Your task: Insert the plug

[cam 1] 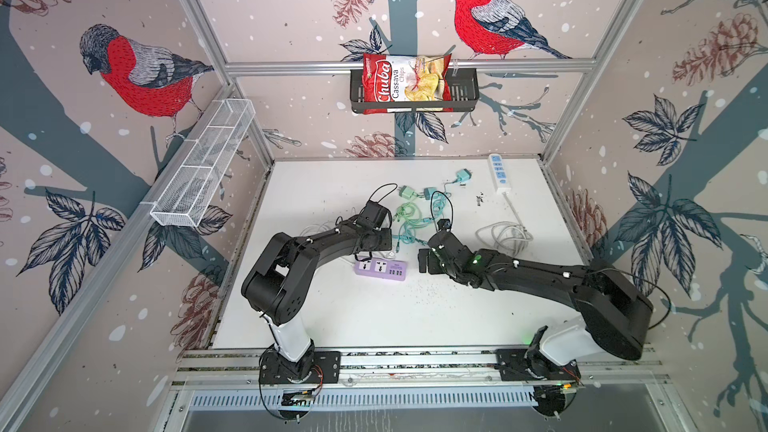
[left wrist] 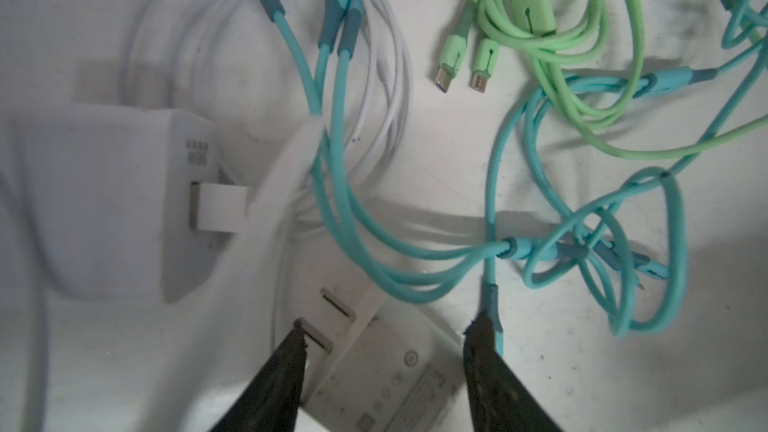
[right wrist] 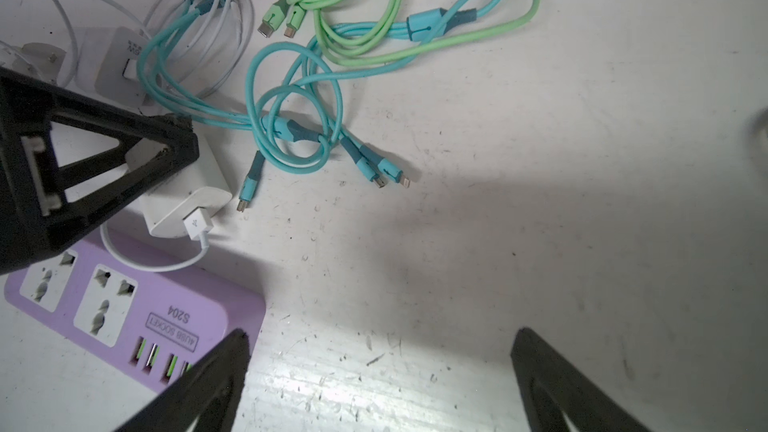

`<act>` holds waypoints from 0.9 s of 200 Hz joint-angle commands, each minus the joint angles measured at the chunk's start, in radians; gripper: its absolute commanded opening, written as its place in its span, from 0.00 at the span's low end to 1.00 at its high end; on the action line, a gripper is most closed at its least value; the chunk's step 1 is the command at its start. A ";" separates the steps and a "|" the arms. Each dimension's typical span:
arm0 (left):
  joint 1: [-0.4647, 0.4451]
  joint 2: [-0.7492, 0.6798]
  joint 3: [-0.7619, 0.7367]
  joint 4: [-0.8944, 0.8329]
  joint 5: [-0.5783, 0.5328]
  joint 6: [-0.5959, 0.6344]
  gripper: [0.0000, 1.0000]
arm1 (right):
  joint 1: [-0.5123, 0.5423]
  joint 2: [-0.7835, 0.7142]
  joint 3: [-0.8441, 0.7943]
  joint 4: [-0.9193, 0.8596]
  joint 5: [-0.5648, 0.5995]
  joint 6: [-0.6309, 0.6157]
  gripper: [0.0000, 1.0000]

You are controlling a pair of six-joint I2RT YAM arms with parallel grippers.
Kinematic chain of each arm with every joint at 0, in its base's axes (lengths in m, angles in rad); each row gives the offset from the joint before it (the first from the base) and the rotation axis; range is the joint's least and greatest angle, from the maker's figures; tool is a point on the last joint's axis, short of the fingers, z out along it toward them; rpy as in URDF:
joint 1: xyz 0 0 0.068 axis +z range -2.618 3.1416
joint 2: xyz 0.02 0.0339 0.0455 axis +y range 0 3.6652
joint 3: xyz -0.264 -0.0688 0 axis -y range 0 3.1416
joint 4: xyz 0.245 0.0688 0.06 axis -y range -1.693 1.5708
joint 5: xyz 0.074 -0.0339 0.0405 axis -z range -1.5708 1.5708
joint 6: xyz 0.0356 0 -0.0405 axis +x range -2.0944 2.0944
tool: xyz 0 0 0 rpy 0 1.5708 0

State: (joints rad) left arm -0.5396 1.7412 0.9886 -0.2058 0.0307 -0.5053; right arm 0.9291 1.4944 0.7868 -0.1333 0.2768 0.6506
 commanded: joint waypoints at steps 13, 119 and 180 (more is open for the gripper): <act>-0.003 0.023 0.027 -0.072 0.091 -0.049 0.55 | 0.000 -0.006 0.005 -0.004 0.017 0.000 0.99; -0.078 0.033 0.055 0.014 0.242 -0.129 0.47 | -0.063 -0.106 -0.058 -0.025 0.032 0.004 0.99; -0.117 0.045 0.029 0.045 0.302 -0.148 0.46 | -0.075 -0.176 -0.102 -0.027 0.022 0.027 0.99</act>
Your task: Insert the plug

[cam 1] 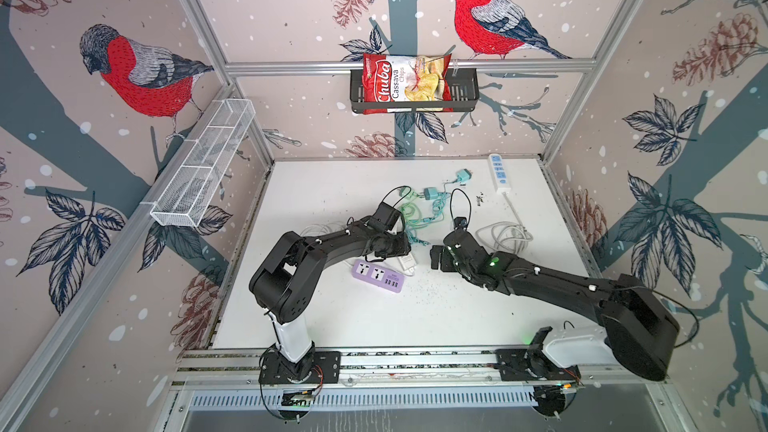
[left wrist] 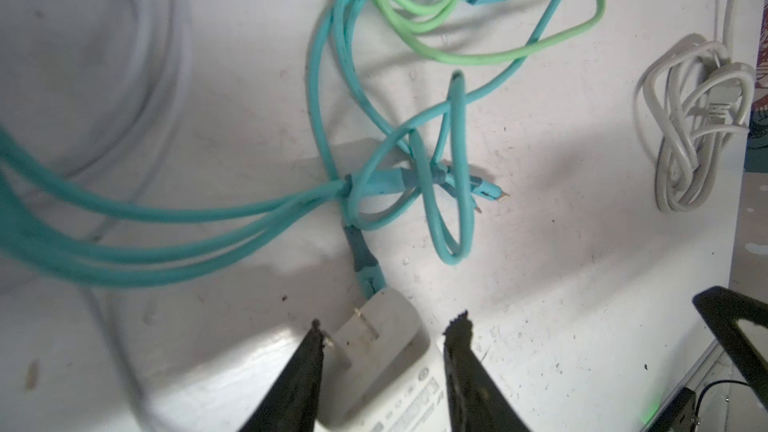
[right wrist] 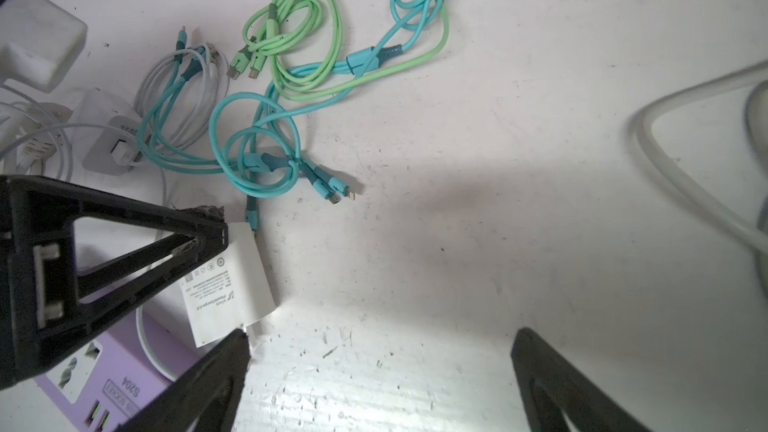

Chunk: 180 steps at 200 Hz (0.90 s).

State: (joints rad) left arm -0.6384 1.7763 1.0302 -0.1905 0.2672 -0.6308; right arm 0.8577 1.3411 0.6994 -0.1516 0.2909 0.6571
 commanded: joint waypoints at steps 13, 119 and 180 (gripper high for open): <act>-0.030 0.010 -0.015 0.040 0.078 -0.036 0.46 | -0.005 -0.035 -0.024 -0.002 -0.014 0.021 0.99; -0.202 0.009 -0.007 0.059 0.113 -0.091 0.43 | -0.120 -0.196 -0.162 0.010 -0.167 0.105 0.99; -0.144 0.010 0.101 -0.096 -0.028 0.018 0.41 | -0.084 -0.286 -0.269 0.076 -0.292 0.246 0.99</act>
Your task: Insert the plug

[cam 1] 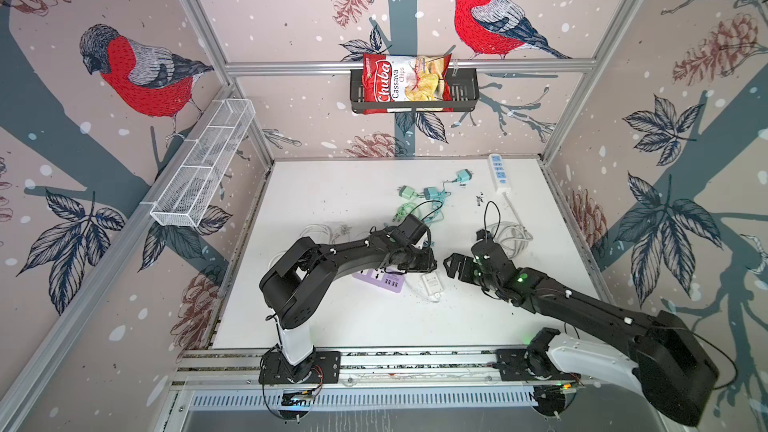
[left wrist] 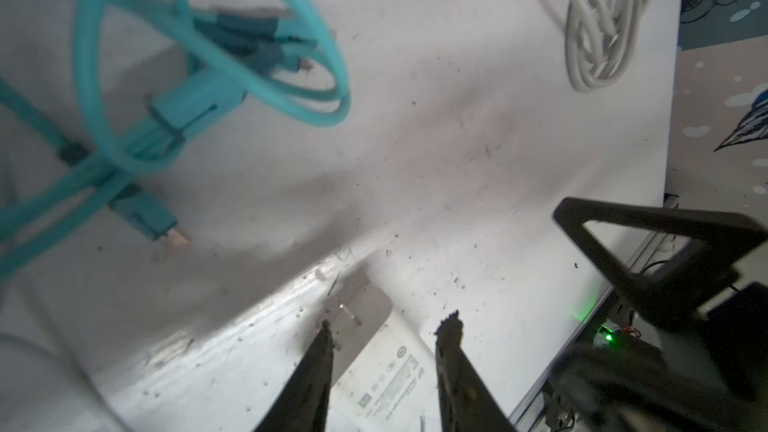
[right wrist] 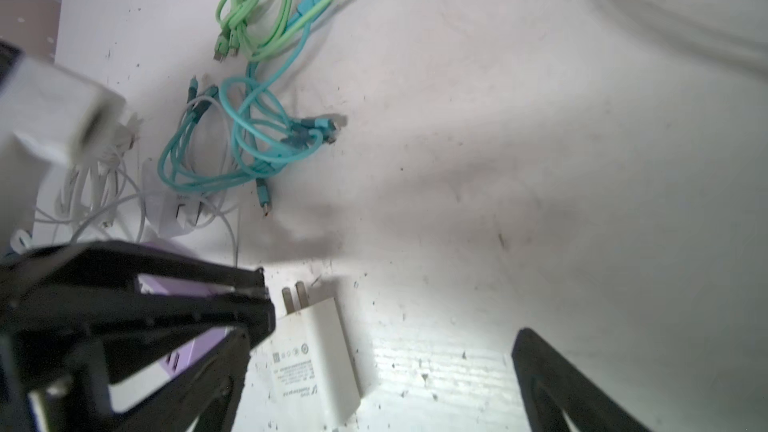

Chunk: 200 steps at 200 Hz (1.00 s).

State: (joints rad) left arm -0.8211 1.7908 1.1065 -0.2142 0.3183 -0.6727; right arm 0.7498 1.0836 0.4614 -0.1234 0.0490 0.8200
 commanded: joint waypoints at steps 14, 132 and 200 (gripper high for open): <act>0.084 -0.008 0.017 -0.080 -0.081 0.081 0.41 | 0.058 -0.044 -0.048 0.065 -0.052 0.115 0.99; 0.158 -0.001 0.018 -0.097 -0.168 0.257 0.39 | 0.322 0.058 -0.023 0.257 -0.068 0.297 0.99; 0.169 -0.022 0.004 -0.056 -0.165 0.236 0.38 | 0.338 0.109 -0.027 0.349 -0.085 0.315 0.99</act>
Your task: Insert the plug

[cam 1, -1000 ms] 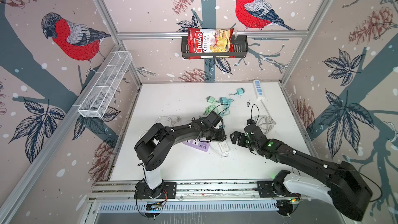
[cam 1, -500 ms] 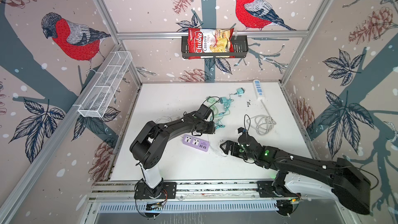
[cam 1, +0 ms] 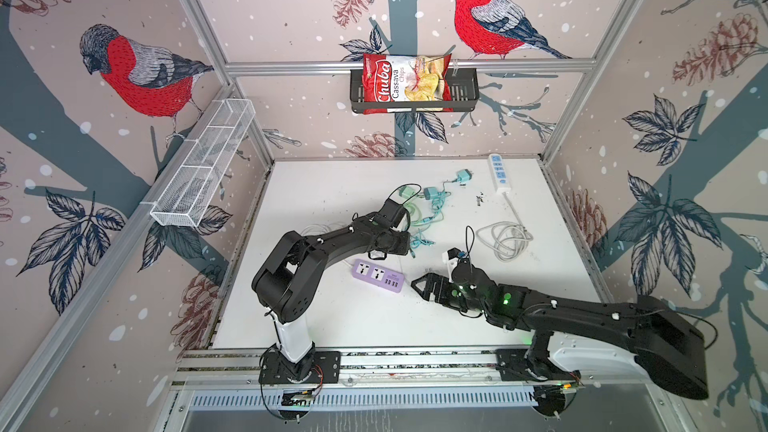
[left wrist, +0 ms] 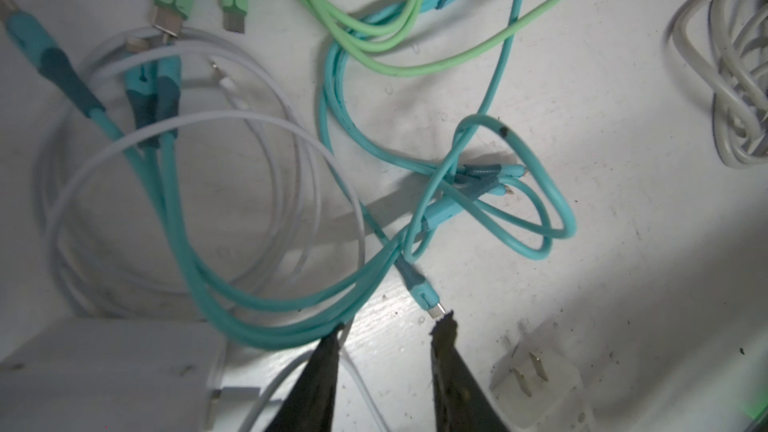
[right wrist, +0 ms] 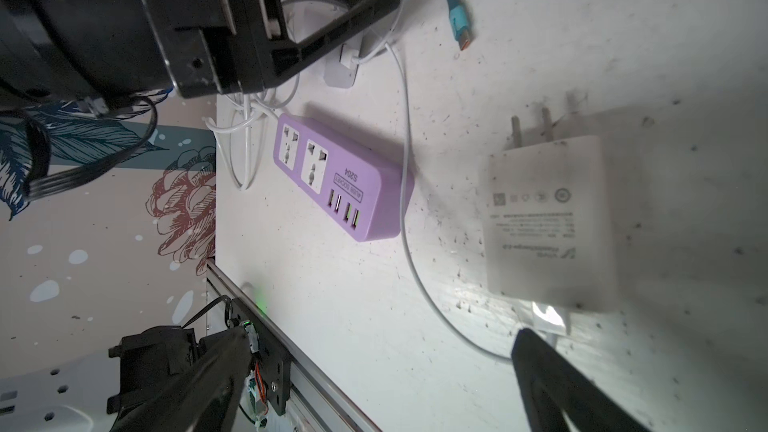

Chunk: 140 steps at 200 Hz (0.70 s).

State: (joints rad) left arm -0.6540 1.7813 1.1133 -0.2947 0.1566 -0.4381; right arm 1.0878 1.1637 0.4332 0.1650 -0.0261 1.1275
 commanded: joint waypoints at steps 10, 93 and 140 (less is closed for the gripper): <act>0.003 -0.017 -0.005 0.026 -0.004 0.002 0.38 | -0.003 0.045 -0.002 0.089 -0.026 0.008 0.99; 0.010 -0.009 -0.020 0.046 -0.002 -0.003 0.38 | -0.023 0.125 -0.020 0.161 -0.076 0.017 0.99; 0.023 -0.003 -0.020 0.048 -0.005 0.007 0.37 | -0.034 0.149 -0.046 0.187 -0.112 0.023 0.99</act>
State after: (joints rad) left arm -0.6373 1.7733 1.0927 -0.2657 0.1562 -0.4404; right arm 1.0569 1.3022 0.3885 0.3344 -0.1177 1.1397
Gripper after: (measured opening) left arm 0.380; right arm 0.991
